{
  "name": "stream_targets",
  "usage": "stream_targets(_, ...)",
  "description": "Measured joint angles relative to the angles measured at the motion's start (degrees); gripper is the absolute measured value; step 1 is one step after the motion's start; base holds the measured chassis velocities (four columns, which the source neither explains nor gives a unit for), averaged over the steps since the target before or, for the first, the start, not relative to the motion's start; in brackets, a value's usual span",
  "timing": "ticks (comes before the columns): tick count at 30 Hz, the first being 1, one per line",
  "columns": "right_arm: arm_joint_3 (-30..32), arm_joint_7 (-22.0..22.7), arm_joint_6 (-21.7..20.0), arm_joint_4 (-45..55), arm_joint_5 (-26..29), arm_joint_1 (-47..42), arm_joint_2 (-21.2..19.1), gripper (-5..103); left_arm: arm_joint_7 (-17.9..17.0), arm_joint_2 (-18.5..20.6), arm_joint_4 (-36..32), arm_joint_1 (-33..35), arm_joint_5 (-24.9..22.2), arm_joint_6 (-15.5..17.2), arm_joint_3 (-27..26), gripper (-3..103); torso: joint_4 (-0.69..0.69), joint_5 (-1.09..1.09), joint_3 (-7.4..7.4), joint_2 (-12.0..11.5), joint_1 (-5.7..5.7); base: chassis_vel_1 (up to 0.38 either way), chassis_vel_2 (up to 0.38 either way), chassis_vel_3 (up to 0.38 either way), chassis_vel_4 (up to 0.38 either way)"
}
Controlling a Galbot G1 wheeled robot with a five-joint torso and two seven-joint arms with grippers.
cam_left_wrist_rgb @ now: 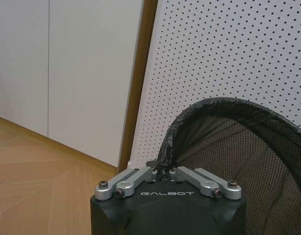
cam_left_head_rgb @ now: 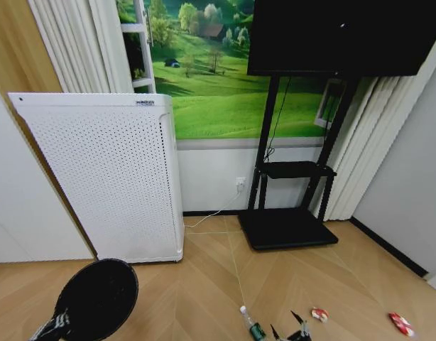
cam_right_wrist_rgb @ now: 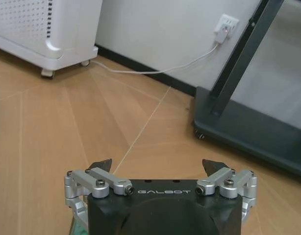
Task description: Pick up the trash bin and place the garbage on the floor into it.
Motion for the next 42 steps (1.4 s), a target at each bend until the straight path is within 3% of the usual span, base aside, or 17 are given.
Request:
stream_targets(4, -0.21, 6.62, 4.54, -0.70, -4.02, 2.99, 1.77, 100, 0.03, -0.24, -0.03, 0.15, 0.26, -0.07, -0.05, 4, 0.00, 0.03, 0.00, 0.00, 0.00, 0.000, 0.000, 0.000, 0.000)
stream_targets(12, 0.09, 7.28, 6.15, 1.36, -6.17, 2.83, 2.01, 100, -0.23, -0.26, -0.65, -0.26, 0.66, 0.20, 0.28, 4, -0.01, 0.01, 0.00, 0.00, 0.00, 0.000, 0.000, 0.000, 0.000)
stream_targets(18, -0.11, 5.85, 7.22, -0.09, -6.99, 1.96, 2.52, 100, -0.30, -0.28, -0.67, -0.04, 0.85, 0.16, 0.32, 4, -0.01, 0.02, 0.00, 0.00, 0.00, 0.031, 0.037, -0.045, -0.032)
stream_targets(26, -0.58, 1.24, 6.96, -4.55, -0.78, 3.46, 2.07, 100, -0.17, -0.33, -0.53, 0.06, 0.97, -0.28, 0.83, 4, 0.00, 0.00, 0.00, 0.00, 0.00, 0.167, 0.166, -0.152, -0.162)
stream_targets(29, -0.87, -0.67, 6.97, -7.16, -2.10, 5.27, 1.72, 100, -0.16, -0.49, -0.32, -0.17, 1.48, -0.34, 1.33, 4, -0.01, -0.03, 0.00, 0.00, 0.00, 0.133, 0.158, -0.162, -0.153)
stream_targets(33, -1.07, -1.68, 4.74, -15.61, -9.53, 10.51, 1.63, 100, -0.14, -0.90, -1.08, 0.08, 1.66, -0.35, 1.61, 4, -0.01, 0.02, 0.00, 0.00, 0.00, 0.052, 0.017, -0.031, -0.050)
stream_targets(39, -0.86, -3.15, 3.90, -21.98, -10.94, 13.20, 1.45, 100, -0.21, -0.37, -0.91, 0.89, 1.26, -0.82, 0.52, 4, 0.00, 0.02, 0.00, 0.00, 0.00, -0.029, -0.019, 0.031, 0.026)
stream_targets(42, -0.90, -4.69, 4.01, -24.13, -8.95, 13.34, 1.52, 100, -0.47, -0.09, -0.24, 1.06, 1.21, -0.93, 0.16, 4, 0.00, 0.03, 0.00, 0.00, 0.00, -0.028, -0.022, 0.035, 0.019)
